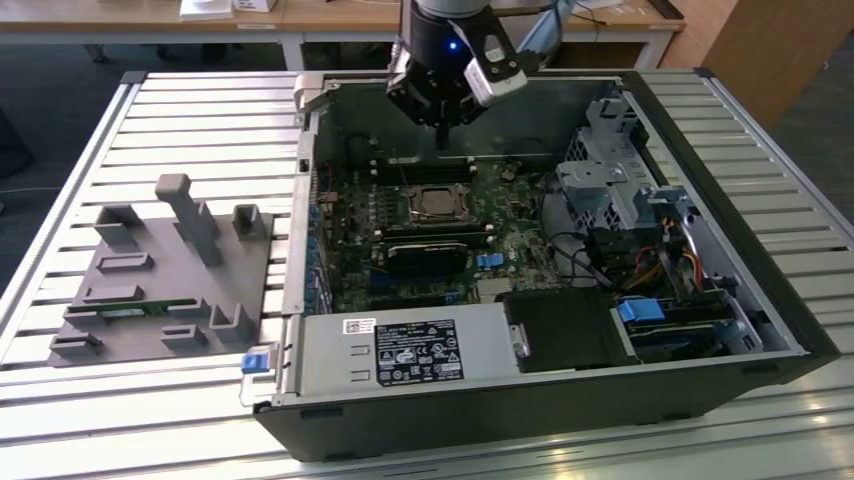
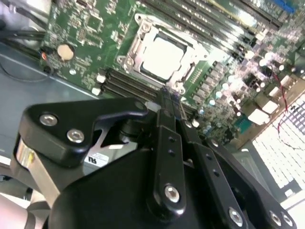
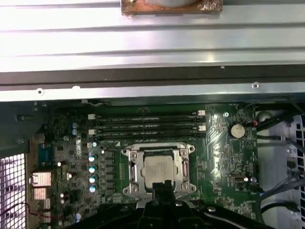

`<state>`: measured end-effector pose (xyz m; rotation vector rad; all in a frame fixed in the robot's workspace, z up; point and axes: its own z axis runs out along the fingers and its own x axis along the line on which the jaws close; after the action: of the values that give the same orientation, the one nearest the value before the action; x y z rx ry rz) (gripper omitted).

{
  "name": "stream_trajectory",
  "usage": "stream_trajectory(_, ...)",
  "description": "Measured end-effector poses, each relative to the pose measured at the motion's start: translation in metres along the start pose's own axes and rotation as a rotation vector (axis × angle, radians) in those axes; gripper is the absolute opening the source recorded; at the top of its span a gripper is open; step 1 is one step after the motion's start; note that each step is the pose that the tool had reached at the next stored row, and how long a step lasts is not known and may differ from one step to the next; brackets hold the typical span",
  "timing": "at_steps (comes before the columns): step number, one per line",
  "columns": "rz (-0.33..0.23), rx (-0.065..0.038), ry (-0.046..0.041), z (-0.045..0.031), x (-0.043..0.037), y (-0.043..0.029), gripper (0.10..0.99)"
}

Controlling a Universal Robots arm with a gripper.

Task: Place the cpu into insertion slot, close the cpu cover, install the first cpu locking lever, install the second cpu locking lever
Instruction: 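Install the first cpu locking lever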

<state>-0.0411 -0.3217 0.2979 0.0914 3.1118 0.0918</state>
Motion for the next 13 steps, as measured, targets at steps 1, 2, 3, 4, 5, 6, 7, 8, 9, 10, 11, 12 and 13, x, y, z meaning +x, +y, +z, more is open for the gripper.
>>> stream_trajectory(1,-0.003,0.0,0.0002,0.0008,0.0005,-0.0001,0.106)
stream_trajectory(2,-0.016,-0.001,0.001,0.0017,0.0006,-0.0002,0.106)
stream_trajectory(3,-0.033,-0.001,0.0021,0.0025,0.0007,-0.0002,0.106)
stream_trajectory(4,-0.049,-0.001,0.003,0.0036,0.0009,-0.0003,0.106)
stream_trajectory(5,-0.06,-0.002,0.0036,0.005,0.0015,-0.0004,0.106)
stream_trajectory(6,-0.064,-0.002,0.004,0.006,0.0029,-0.0006,0.106)
stream_trajectory(7,-0.064,-0.002,0.004,0.0067,0.005,-0.0007,0.106)
stream_trajectory(8,-0.064,-0.002,0.0039,0.0072,0.0059,-0.0008,0.106)
stream_trajectory(9,-0.064,-0.002,0.0041,0.0075,0.0059,-0.0008,0.106)
stream_trajectory(10,-0.064,-0.002,0.004,0.0077,0.006,-0.0008,0.106)
stream_trajectory(11,-0.065,-0.002,0.0039,0.0079,0.0061,-0.0009,0.106)
stream_trajectory(12,-0.065,-0.002,0.0038,0.0082,0.0063,-0.0009,0.106)
stream_trajectory(13,-0.066,-0.002,0.0039,0.0083,0.0064,-0.0009,0.106)
